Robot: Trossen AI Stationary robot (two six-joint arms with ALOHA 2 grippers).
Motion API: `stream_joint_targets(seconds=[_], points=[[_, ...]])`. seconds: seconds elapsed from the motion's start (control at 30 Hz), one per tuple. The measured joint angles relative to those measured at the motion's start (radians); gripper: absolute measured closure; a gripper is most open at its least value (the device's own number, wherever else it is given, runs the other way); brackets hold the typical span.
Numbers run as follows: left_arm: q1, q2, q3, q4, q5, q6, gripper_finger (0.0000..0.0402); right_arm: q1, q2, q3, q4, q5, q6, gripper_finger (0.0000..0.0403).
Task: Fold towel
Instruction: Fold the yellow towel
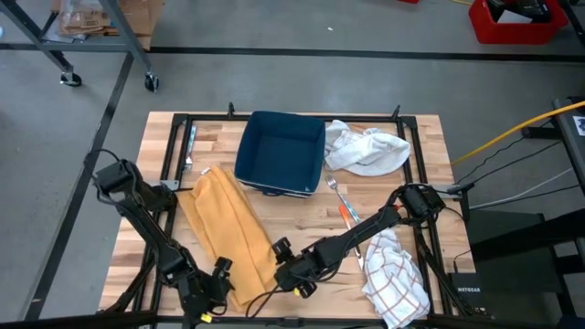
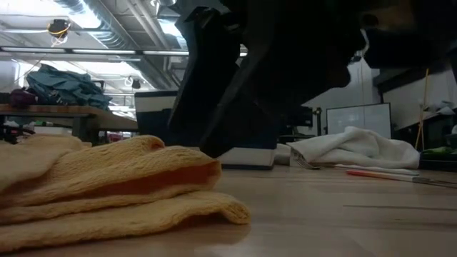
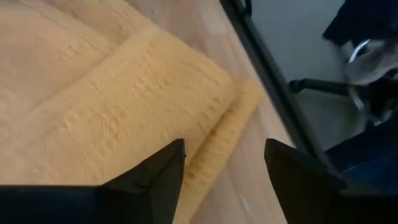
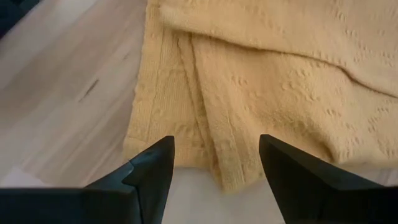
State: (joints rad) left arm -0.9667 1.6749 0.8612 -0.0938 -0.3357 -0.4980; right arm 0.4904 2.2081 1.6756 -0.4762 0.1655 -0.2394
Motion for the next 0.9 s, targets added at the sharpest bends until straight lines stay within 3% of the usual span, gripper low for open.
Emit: stream_joint_targets(seconds=[0.37,0.6,0.73,0.9], points=[[0.035,0.088,0.001,0.029,-0.004,0.06,0.0187,0.001,0.056,0.0,0.021,-0.08,-0.004,0.0164],[0.027,0.09,0.001,0.029,-0.007,-0.017,0.0191,-0.001,0.082,0.003,0.084,-0.077,0.0,0.0164],[0.013,0.09,0.001,0.029,-0.012,-0.08,0.0226,-0.002,0.084,0.002,0.092,-0.119,0.04,0.018],[-0.015,0.09,0.001,0.035,-0.01,-0.177,0.0308,0.012,0.095,0.001,0.127,-0.217,0.16,0.0255]])
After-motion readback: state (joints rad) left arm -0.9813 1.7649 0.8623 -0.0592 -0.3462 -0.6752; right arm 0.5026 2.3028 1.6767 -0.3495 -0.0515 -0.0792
